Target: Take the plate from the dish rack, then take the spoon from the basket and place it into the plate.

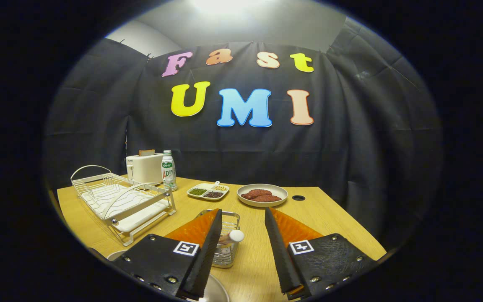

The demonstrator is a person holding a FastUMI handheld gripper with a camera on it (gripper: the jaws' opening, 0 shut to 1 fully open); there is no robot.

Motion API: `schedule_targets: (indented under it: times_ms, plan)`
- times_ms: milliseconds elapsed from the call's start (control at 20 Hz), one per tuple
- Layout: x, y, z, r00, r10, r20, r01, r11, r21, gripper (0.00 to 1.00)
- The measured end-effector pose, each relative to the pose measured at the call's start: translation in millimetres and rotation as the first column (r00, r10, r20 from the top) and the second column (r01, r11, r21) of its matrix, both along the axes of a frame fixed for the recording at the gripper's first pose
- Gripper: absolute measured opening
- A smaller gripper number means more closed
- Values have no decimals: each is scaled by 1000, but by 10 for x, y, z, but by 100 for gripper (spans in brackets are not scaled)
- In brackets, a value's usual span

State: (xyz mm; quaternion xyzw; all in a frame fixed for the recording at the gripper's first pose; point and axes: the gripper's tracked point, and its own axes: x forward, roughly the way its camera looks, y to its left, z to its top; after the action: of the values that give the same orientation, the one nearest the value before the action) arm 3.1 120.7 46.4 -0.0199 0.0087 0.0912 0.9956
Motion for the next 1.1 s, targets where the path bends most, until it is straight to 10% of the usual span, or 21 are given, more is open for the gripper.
schedule_targets:
  times_ms: [100, 200, 300, 1100]
  plan:
    - [84, 67, -42, 1000, 13, -4, -13, 1000, 8, 60]
    - [23, 145, -81, 999, 40, -36, -39, 999, 21, 26]
    - [-33, 198, -27, 998, 41, -43, -40, 999, 37, 12]
    - [-270, 226, 583, 997, 20, -69, -21, 1000, -13, 5]
